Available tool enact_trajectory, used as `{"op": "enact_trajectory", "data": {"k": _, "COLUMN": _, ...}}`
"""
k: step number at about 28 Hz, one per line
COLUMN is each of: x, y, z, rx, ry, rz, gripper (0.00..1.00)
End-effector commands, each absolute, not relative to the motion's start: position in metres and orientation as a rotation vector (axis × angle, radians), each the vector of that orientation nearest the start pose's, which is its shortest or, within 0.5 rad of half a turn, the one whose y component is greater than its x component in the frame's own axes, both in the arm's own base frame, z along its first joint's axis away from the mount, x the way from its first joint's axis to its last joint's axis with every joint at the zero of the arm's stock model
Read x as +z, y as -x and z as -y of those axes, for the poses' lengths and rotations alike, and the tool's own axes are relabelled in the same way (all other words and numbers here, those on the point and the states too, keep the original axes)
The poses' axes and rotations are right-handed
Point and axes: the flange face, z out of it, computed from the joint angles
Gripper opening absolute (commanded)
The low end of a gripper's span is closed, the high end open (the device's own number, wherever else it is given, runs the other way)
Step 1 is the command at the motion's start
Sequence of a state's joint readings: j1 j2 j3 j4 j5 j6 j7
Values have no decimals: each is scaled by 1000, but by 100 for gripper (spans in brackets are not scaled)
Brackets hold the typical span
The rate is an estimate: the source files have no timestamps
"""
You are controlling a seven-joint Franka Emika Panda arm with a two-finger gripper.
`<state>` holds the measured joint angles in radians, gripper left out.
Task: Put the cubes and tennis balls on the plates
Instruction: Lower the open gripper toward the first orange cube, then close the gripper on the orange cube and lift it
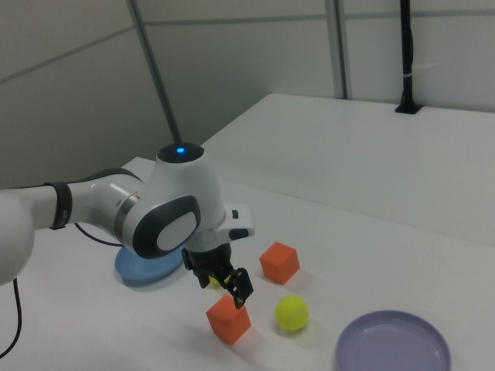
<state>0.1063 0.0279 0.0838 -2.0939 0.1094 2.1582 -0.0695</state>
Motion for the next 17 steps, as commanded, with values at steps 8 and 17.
{"op": "enact_trajectory", "data": {"k": 8, "x": 368, "y": -536, "z": -123, "rx": -24, "ry": 3007, "rz": 346, "gripper": 100}}
{"op": "enact_trajectory", "data": {"k": 17, "x": 341, "y": -543, "z": -123, "rx": -8, "ry": 3009, "rz": 335, "gripper": 100}}
